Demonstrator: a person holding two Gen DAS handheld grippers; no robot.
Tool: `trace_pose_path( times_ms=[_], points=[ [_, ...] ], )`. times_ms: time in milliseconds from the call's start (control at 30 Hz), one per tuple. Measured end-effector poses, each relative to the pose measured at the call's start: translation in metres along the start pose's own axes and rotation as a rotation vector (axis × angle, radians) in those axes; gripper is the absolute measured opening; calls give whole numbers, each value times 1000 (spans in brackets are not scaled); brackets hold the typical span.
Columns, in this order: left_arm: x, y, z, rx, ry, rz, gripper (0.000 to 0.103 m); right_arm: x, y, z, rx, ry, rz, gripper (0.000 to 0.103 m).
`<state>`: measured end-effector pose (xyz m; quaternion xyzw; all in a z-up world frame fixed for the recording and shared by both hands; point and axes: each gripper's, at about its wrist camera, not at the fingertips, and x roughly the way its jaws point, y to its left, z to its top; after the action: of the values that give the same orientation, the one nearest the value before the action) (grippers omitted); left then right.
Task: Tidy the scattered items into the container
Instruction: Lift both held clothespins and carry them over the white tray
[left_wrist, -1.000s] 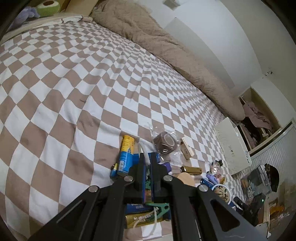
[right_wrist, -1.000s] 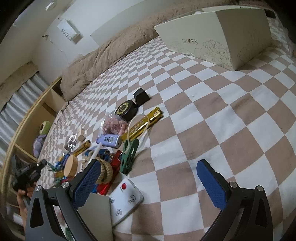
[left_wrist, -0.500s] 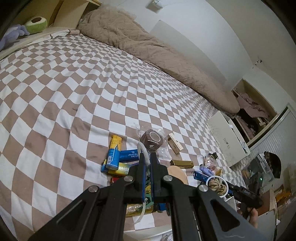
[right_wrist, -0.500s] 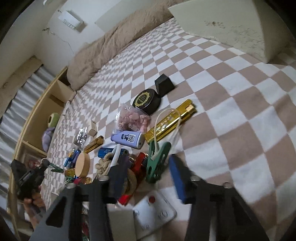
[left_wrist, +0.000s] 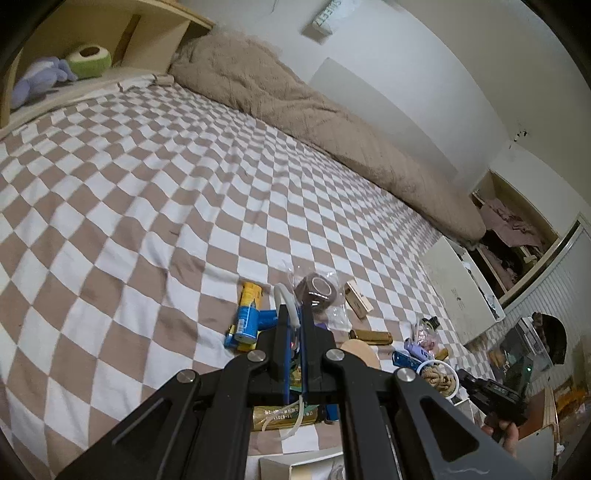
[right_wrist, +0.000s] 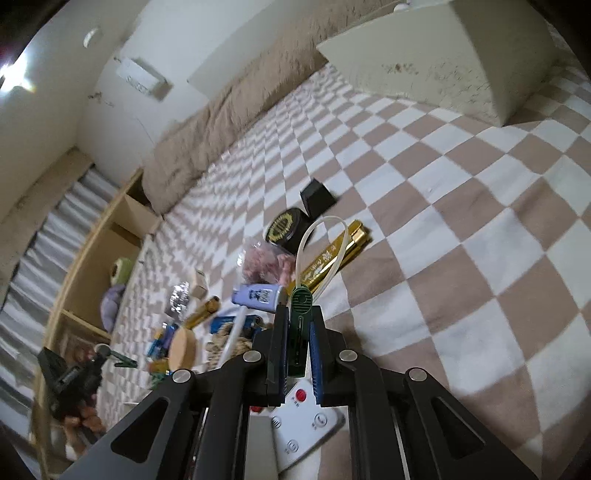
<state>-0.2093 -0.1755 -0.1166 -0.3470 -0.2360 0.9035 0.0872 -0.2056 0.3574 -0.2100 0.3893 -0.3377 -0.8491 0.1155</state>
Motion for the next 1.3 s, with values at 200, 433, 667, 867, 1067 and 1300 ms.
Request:
trace_pose_path(
  times_ms=[200, 433, 667, 867, 1067, 1300],
  points=[
    [-16, -9, 0, 31, -48, -13, 4, -27, 12, -3, -29, -64, 59, 12],
    [-28, -17, 4, 51, -89, -29, 4, -56, 36, -8, -111, -166, 122, 12],
    [-45, -20, 6, 54, -144, -56, 4, -68, 54, -5, -152, -203, 158, 12],
    [-66, -38, 7, 118, -207, -109, 4, -79, 76, -12, -250, -199, 187, 12],
    [-75, -62, -2, 220, -226, -200, 4, -68, 103, -35, -445, -114, 127, 12],
    [-72, -80, -15, 262, -179, -278, 4, -44, 123, -68, -632, 33, -24, 12]
  ],
)
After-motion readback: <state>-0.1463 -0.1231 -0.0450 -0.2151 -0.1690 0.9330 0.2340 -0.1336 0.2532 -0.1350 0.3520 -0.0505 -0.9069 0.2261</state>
